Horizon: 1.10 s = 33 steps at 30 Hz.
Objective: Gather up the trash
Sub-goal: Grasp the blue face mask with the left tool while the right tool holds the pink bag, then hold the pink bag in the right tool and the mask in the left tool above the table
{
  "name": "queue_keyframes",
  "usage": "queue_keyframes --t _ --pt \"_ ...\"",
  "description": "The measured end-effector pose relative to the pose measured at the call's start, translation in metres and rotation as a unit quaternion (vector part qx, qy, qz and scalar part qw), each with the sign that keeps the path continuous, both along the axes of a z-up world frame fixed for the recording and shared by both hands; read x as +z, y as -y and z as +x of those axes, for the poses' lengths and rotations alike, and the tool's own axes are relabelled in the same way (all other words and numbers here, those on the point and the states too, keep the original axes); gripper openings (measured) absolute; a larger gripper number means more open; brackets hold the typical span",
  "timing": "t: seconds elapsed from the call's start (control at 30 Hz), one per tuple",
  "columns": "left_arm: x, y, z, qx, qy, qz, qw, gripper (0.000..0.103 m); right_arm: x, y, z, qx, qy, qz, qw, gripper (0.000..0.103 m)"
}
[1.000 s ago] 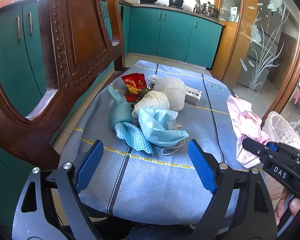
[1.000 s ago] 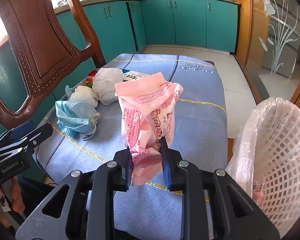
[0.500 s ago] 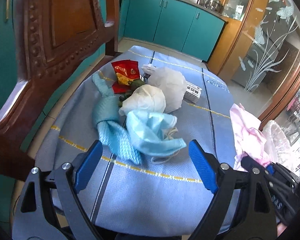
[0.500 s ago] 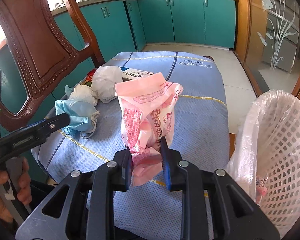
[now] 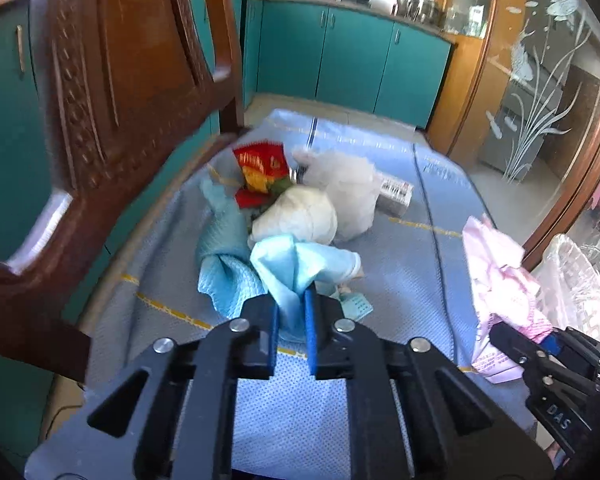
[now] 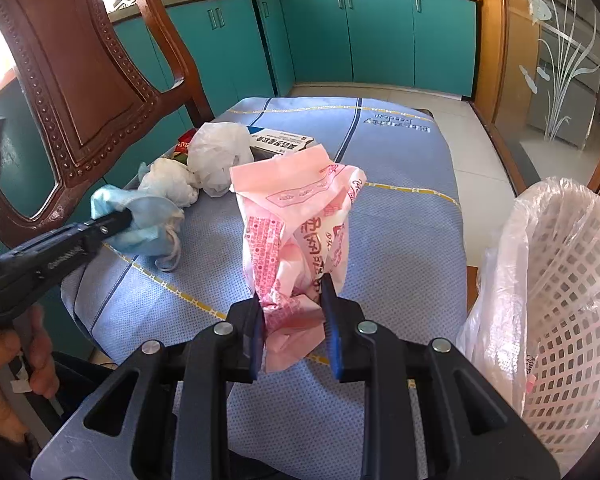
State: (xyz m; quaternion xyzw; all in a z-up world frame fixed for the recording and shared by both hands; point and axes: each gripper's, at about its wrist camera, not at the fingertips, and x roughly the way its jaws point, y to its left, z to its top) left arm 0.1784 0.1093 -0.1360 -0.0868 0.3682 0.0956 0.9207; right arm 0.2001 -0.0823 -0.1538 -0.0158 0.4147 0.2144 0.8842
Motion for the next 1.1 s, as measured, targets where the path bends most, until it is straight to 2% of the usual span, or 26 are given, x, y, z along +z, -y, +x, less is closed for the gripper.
queue_keyframes --t 0.2,0.4,0.77,1.1 --pt "0.035 0.005 -0.026 0.004 0.064 0.021 0.9977 0.01 0.007 -0.001 -0.004 -0.005 0.012 -0.006 1.0 0.026" --pt "0.056 0.007 -0.042 0.007 0.1 0.039 0.9942 0.01 0.012 0.0 -0.006 -0.006 0.018 -0.005 1.0 0.026" --pt "0.069 0.006 -0.054 0.015 0.118 0.046 0.9919 0.01 0.013 0.001 -0.007 -0.006 0.015 0.0 1.0 0.026" --pt "0.069 0.013 -0.055 0.011 0.121 0.055 0.991 0.01 0.026 0.003 -0.014 -0.013 0.04 -0.008 0.999 0.026"
